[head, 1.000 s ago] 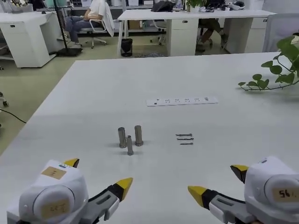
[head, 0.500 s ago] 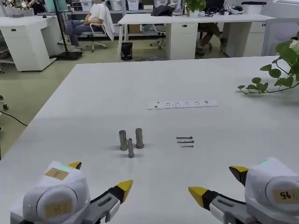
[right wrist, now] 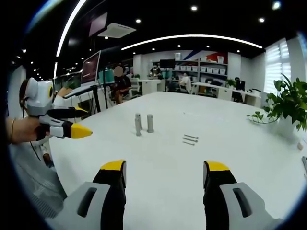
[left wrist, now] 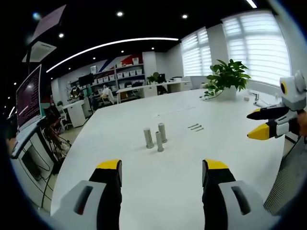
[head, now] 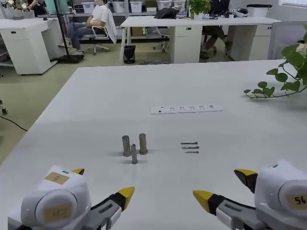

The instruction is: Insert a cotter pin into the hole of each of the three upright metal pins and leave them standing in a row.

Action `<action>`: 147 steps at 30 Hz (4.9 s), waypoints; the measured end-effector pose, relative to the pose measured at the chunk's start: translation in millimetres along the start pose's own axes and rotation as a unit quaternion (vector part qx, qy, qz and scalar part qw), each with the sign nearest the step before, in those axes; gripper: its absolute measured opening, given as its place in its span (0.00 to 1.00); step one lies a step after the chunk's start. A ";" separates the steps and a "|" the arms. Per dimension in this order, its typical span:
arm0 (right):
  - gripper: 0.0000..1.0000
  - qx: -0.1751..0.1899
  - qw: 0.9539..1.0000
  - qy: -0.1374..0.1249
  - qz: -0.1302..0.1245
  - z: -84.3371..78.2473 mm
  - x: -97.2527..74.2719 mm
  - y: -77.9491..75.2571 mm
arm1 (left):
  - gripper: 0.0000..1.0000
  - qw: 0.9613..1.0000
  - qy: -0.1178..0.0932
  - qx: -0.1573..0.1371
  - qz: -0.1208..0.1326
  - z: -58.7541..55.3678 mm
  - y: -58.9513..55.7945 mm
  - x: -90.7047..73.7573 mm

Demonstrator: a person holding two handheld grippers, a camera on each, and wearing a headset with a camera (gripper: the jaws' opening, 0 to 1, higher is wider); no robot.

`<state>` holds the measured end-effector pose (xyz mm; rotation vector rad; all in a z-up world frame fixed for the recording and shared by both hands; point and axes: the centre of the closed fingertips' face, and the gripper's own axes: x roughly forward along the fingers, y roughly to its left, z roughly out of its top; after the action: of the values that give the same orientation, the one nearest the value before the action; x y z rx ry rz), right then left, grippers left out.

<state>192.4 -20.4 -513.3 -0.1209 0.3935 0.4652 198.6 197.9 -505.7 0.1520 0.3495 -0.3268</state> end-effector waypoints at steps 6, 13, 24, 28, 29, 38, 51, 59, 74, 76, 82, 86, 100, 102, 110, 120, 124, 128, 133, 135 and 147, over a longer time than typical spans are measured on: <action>0.61 -0.009 1.000 0.003 0.010 7.1 2.3 0.7 | 0.63 1.000 0.006 0.004 -0.008 0.3 -2.6 0.4; 0.60 0.001 1.000 0.004 0.016 14.3 5.2 -1.6 | 0.60 0.999 0.012 0.020 -0.021 3.9 -2.0 5.2; 0.58 0.005 1.000 0.010 0.025 17.9 11.0 -2.2 | 0.53 0.998 0.014 0.025 -0.050 9.1 3.4 32.1; 0.56 0.006 0.999 0.014 0.031 16.7 13.5 -2.0 | 0.49 0.998 0.018 0.028 -0.062 7.0 1.9 46.3; 0.56 0.009 0.999 0.016 0.033 16.2 14.3 -2.0 | 0.48 0.997 0.021 0.029 -0.065 4.9 2.4 52.2; 0.53 0.016 0.999 0.025 0.045 13.0 20.6 -2.3 | 0.39 0.995 0.025 0.034 -0.089 1.6 -0.1 89.2; 0.52 0.044 0.996 0.042 0.059 2.8 34.9 -3.7 | 0.33 0.992 0.030 0.053 -0.109 -6.3 -0.4 138.8; 0.51 0.045 0.996 0.050 0.062 -0.5 39.9 -2.1 | 0.29 0.992 0.033 0.052 -0.111 -9.9 2.5 160.8; 0.51 0.045 0.996 0.060 0.049 -11.5 43.6 -9.3 | 0.08 0.992 0.032 0.038 -0.120 -13.4 -1.1 176.4; 0.51 0.045 0.996 0.062 0.048 -12.9 44.1 -10.2 | 0.07 0.992 0.031 0.042 -0.118 -13.2 -0.3 177.0; 0.51 0.045 0.996 0.065 0.046 -15.8 45.4 -9.9 | 0.06 0.992 0.031 0.041 -0.115 -13.2 0.0 177.4; 0.51 0.045 0.996 0.064 0.045 -15.5 46.2 -8.7 | 0.06 0.993 0.030 0.026 -0.115 -13.1 -0.3 177.5; 0.49 0.042 0.997 0.051 0.040 -9.7 45.4 -9.9 | 0.05 0.994 0.025 -0.005 -0.109 -9.1 -15.0 172.8; 0.49 0.044 0.997 0.050 0.038 -9.4 45.2 -10.4 | 0.05 0.993 0.022 -0.014 -0.112 -6.4 -21.6 171.6; 0.49 0.046 0.997 0.050 0.039 -9.0 42.6 -9.7 | 0.05 0.992 0.022 -0.023 -0.121 -6.4 -46.7 164.3; 0.48 0.052 0.997 0.050 0.041 -9.1 40.0 -8.5 | 0.05 0.991 0.031 -0.031 -0.124 -12.7 -65.1 158.0; 0.48 0.051 0.997 0.052 0.041 -10.5 38.5 -7.8 | 0.05 0.991 0.032 -0.035 -0.127 -14.4 -68.1 158.1; 0.47 0.050 0.996 0.055 0.040 -12.0 37.7 -8.2 | 0.06 0.991 0.029 -0.030 -0.127 -14.6 -69.2 158.6; 0.47 0.051 0.996 0.056 0.038 -12.5 37.7 -10.4 | 0.06 0.991 0.027 -0.015 -0.128 -15.8 -70.2 159.3; 0.46 0.051 0.996 0.057 0.038 -12.9 38.0 -11.2 | 0.06 0.992 0.024 -0.004 -0.124 -15.8 -70.9 159.1; 0.42 0.037 0.996 0.072 0.047 -12.2 43.5 -14.3 | 0.11 0.991 0.044 0.003 -0.126 -24.0 -68.2 158.3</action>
<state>230.5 -17.6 -541.3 -0.0650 0.5597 0.5368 308.6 93.4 -591.0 0.1292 0.4555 -0.5713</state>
